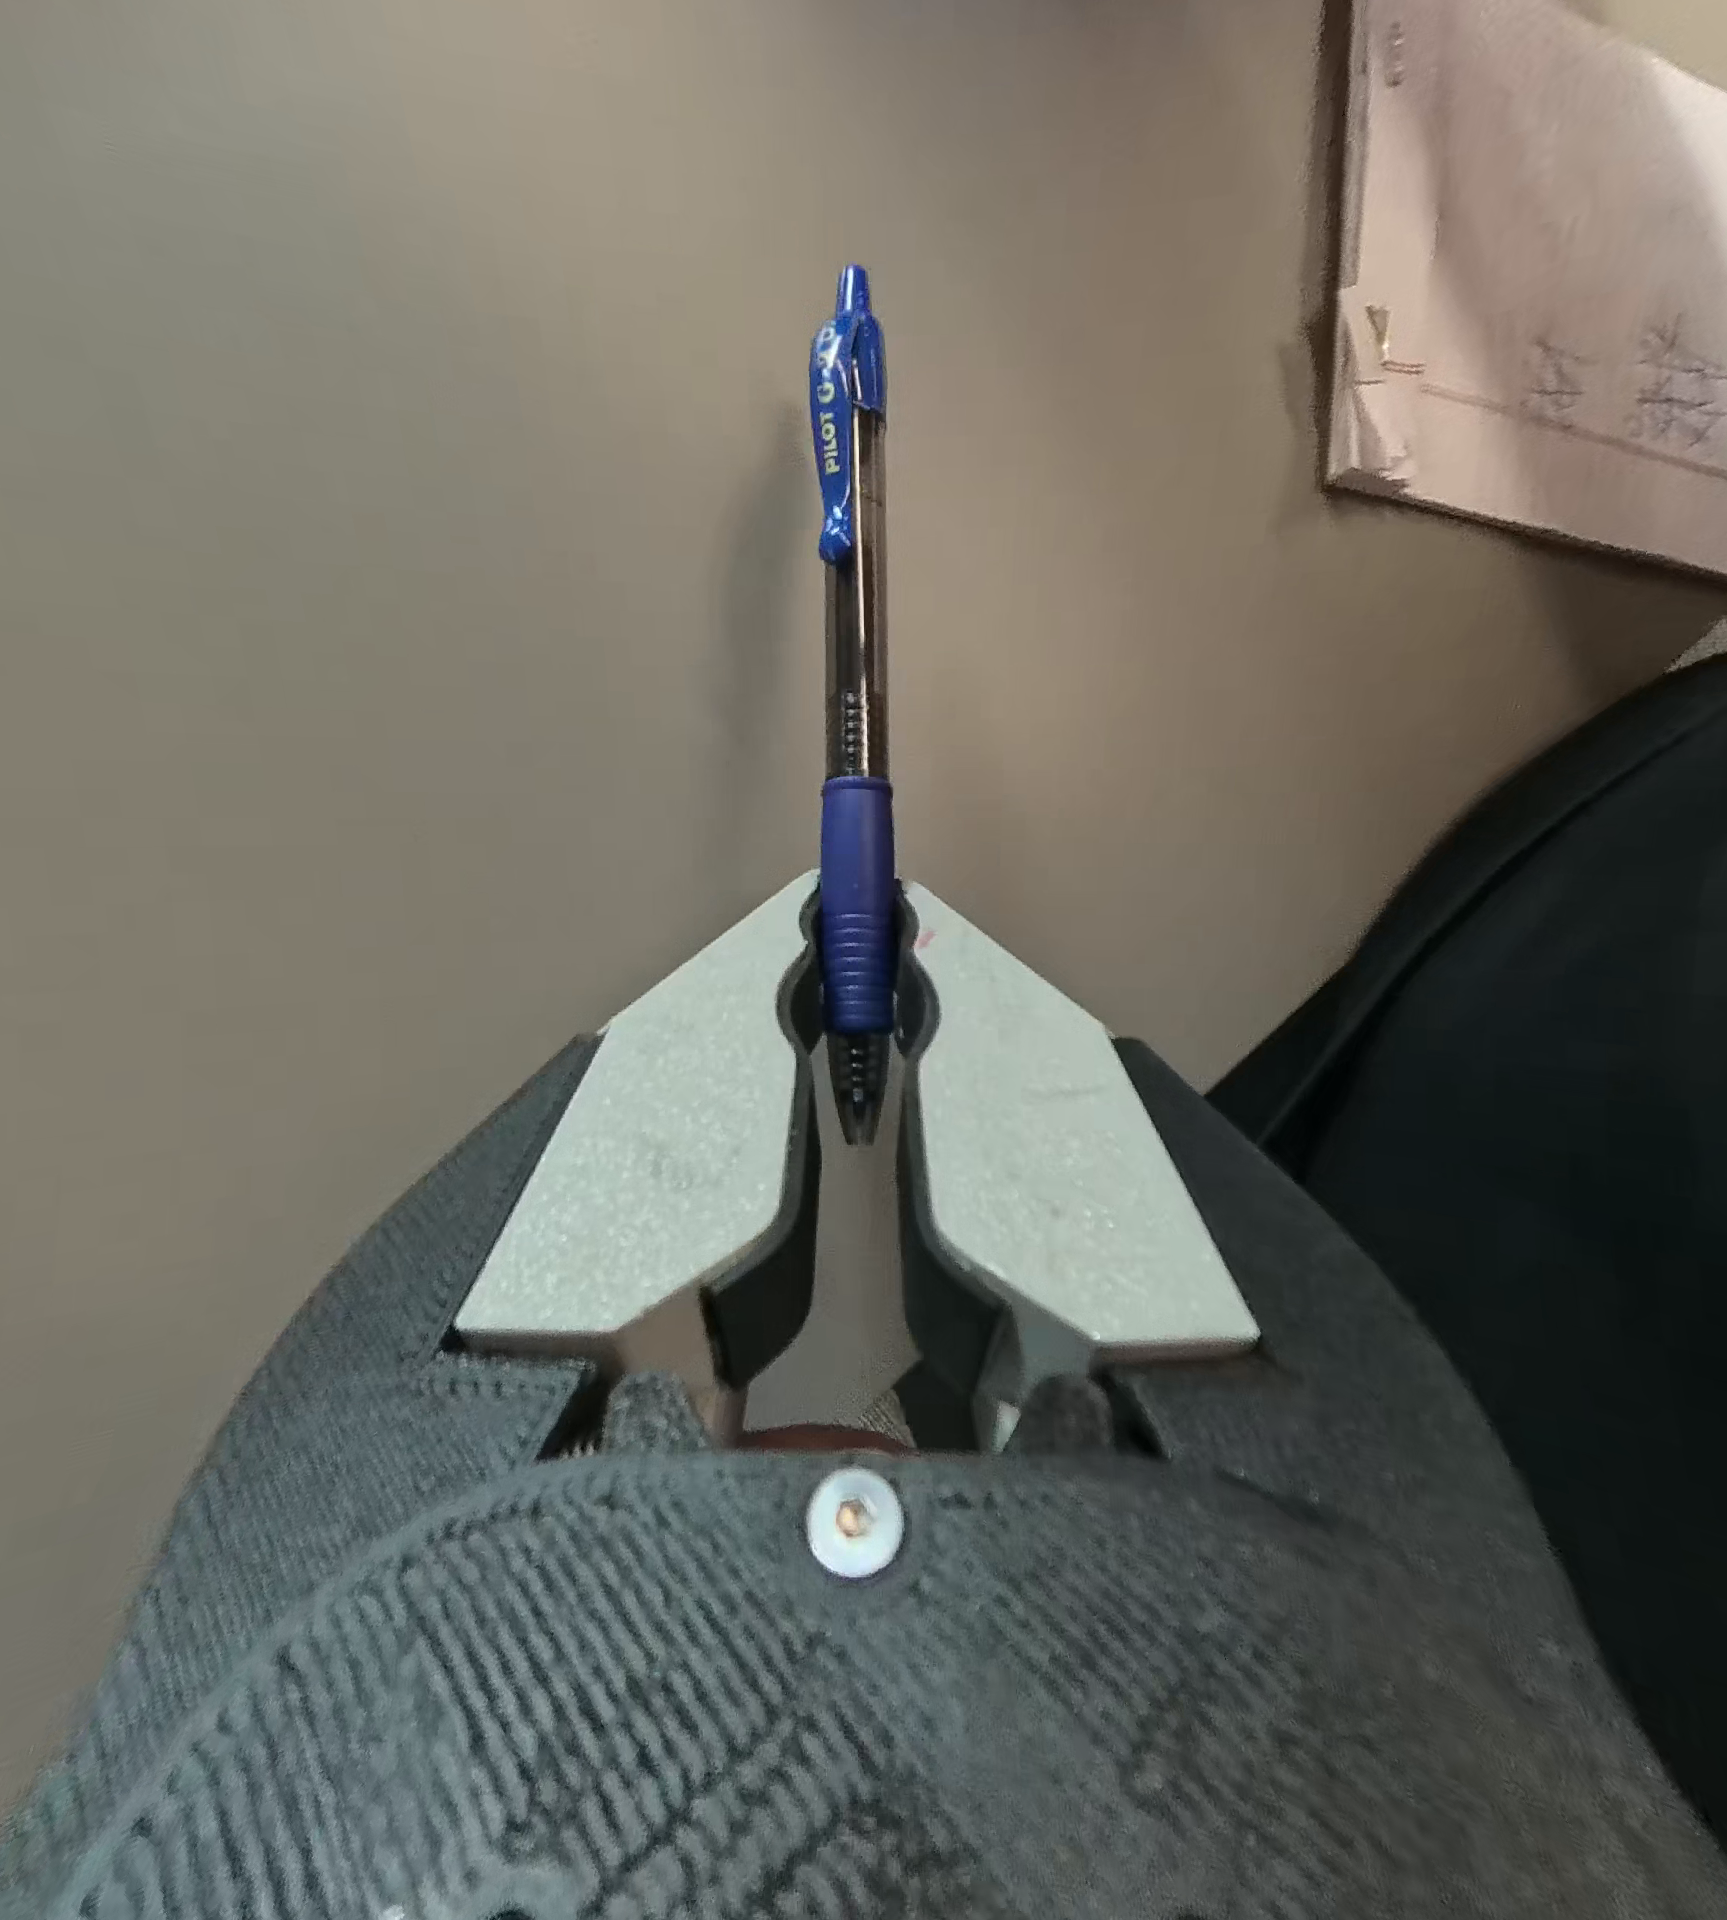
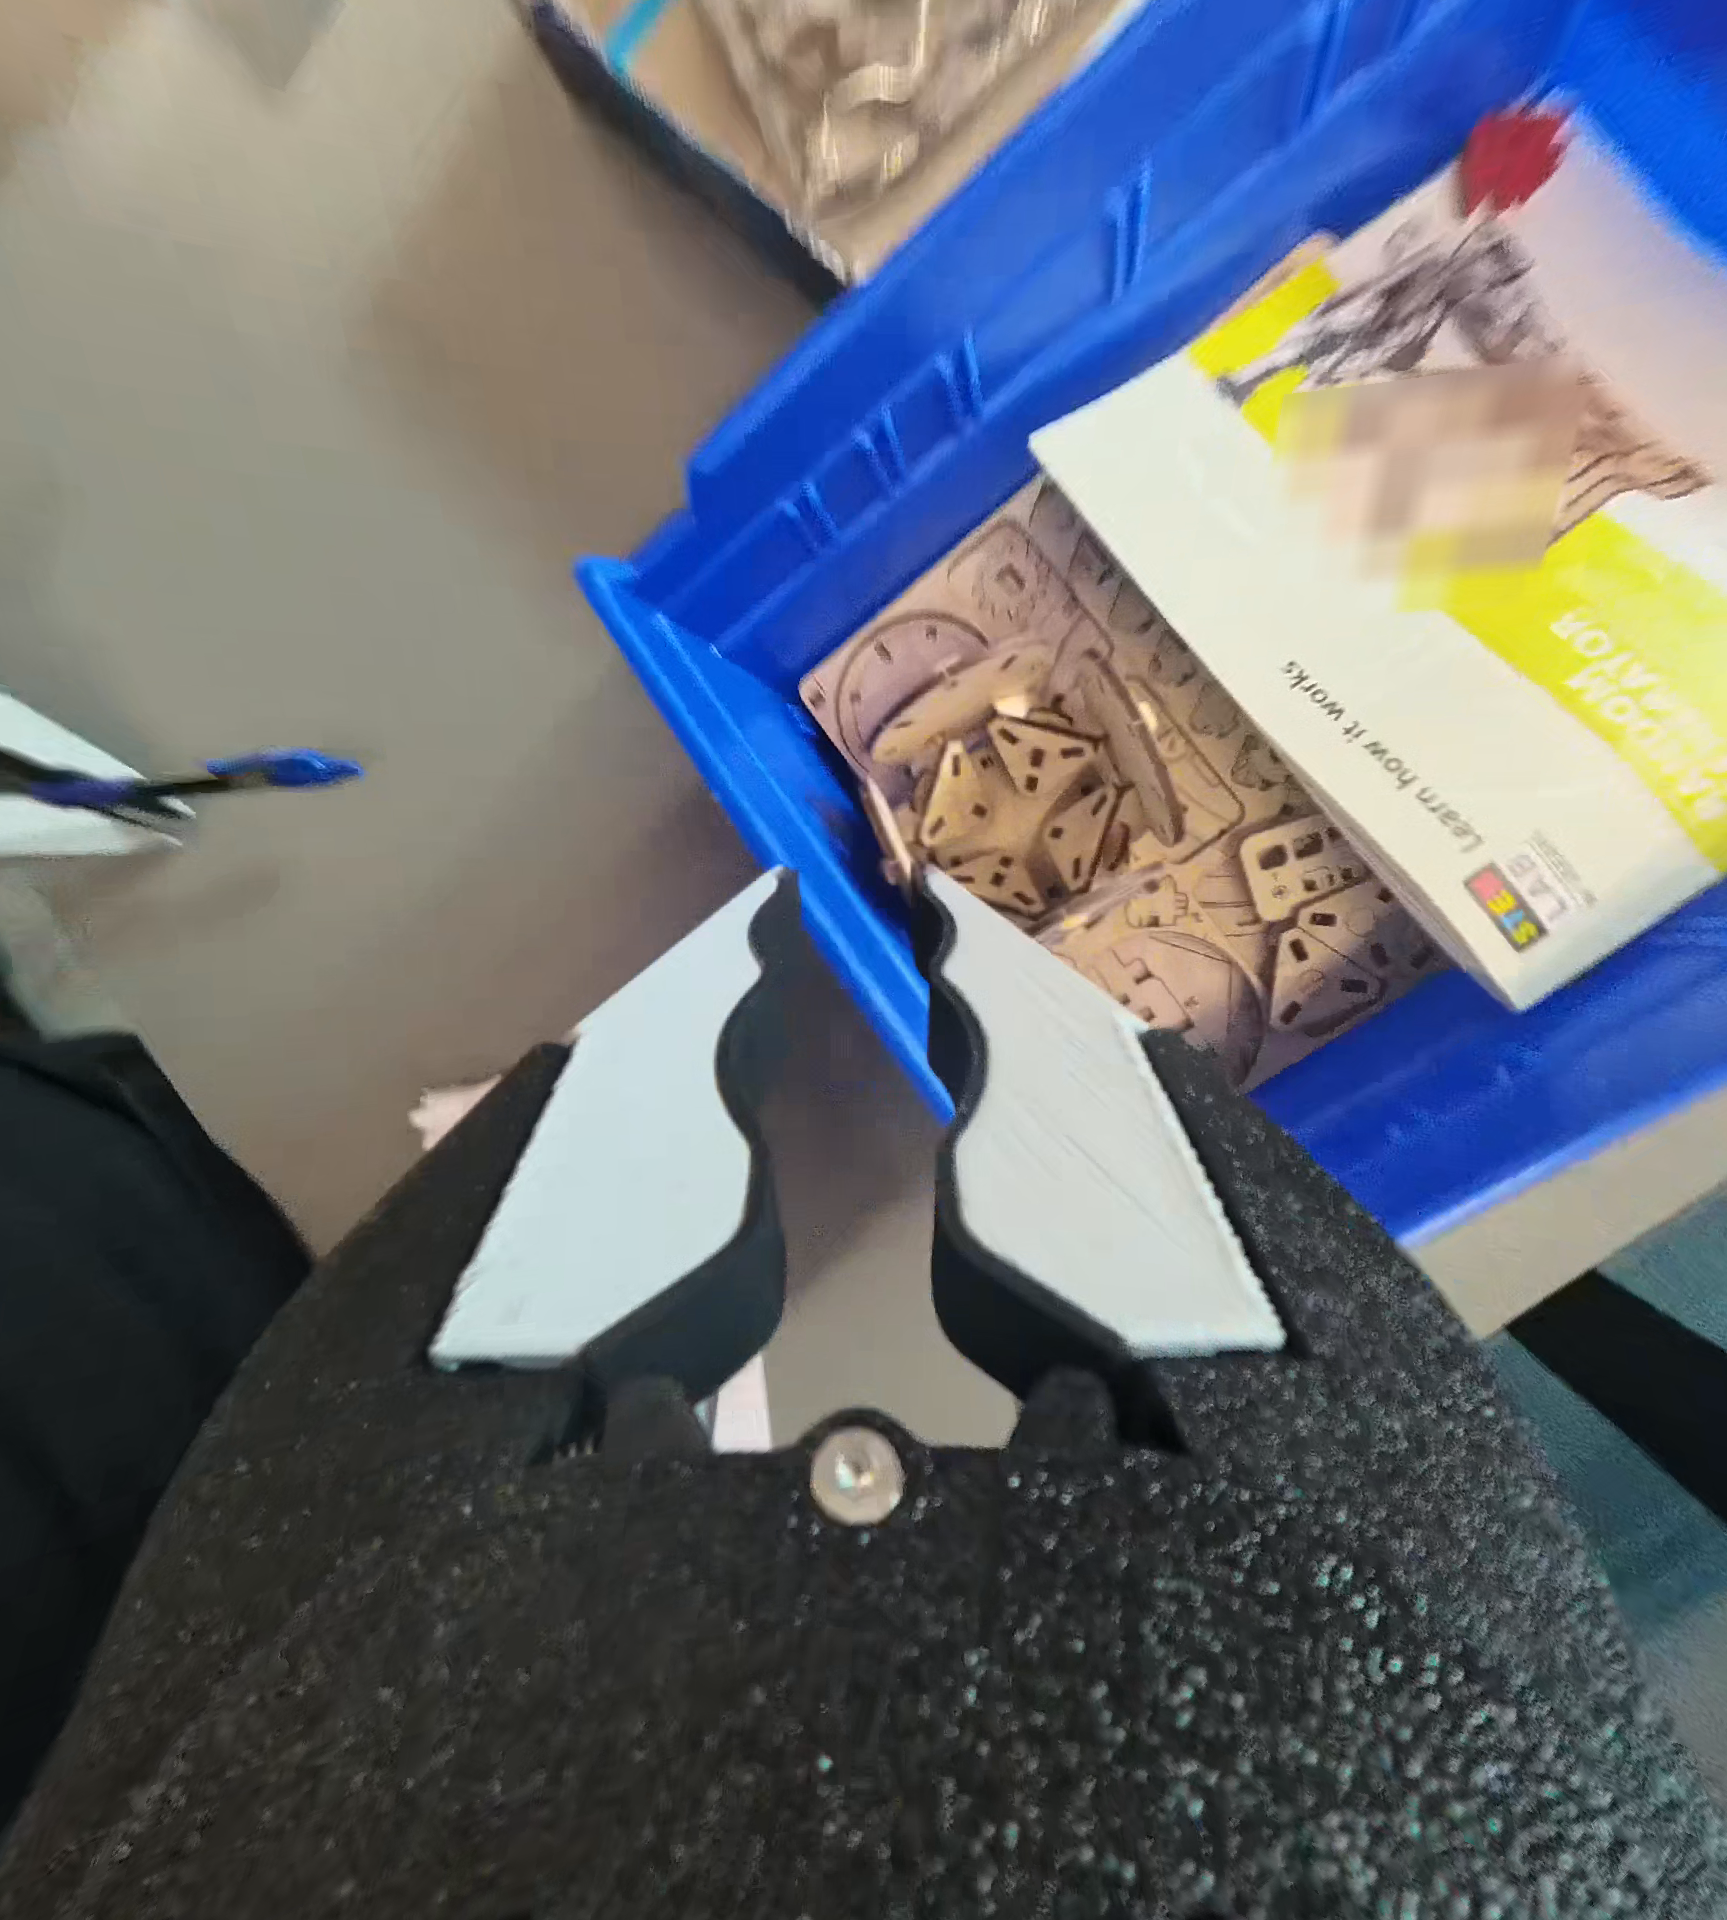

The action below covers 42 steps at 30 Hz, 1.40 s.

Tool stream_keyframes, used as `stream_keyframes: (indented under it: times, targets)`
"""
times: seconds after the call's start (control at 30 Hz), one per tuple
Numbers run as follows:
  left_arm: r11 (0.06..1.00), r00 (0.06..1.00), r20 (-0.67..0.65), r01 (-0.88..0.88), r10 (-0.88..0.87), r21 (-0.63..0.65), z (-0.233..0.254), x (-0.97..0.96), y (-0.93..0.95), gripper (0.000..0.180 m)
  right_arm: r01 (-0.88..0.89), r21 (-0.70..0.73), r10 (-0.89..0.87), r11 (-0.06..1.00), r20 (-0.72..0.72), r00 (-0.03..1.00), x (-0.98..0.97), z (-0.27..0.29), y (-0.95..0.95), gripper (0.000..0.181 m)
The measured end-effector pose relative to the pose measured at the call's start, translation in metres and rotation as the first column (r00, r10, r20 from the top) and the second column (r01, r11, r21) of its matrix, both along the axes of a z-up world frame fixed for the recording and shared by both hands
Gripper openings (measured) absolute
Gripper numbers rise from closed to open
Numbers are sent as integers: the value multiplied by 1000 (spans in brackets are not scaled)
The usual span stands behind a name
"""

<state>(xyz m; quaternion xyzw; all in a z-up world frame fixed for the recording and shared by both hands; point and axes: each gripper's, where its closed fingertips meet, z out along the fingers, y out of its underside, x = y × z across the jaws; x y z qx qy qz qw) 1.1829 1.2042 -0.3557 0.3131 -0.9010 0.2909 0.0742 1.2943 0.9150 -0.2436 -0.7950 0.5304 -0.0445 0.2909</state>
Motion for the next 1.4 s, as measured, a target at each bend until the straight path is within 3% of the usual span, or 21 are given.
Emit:
stream_keyframes:
  times: [0.07,0.13,0.23,0.47,0.6,0.87,1.0,1.03,1.33,1.4]
  targets:
    - [1000,1000,-9,15,-15,0,-3,4,1,7,47,76,-53,996,73,996,-17,21,4,24]
    - [999,999,-19,25,-26,-25,-3,8,1,7,53,140,-61,989,58,996,-49,24,10,32]
    - [999,999,-37,22,-23,-35,-2,16,3,8,42,84,-40,996,-23,999,-112,-4,9,38]
    - [1000,999,52,13,-12,-9,18,32,27,56,-41,-84,26,996,-177,984,-243,-63,17,42]
    - [994,990,108,102,-96,-48,37,19,15,56,-135,-215,84,967,-229,970,-279,-84,20,41]
    - [940,945,119,318,-305,-121,52,-46,-37,53,-381,-316,286,869,-308,908,-296,-101,32,42]
    - [925,927,123,367,-354,-101,53,-80,-64,53,-507,-346,409,789,-319,855,-289,-116,25,54]
    - [929,928,130,360,-348,-84,52,-84,-71,53,-532,-358,452,767,-287,845,-283,-117,26,47]
    - [989,986,74,148,-149,26,30,-127,-136,48,-683,-305,686,664,-118,718,-269,-117,30,45]
    - [993,993,56,104,-107,52,26,-137,-145,47,-703,-285,713,652,-86,696,-264,-117,30,28]
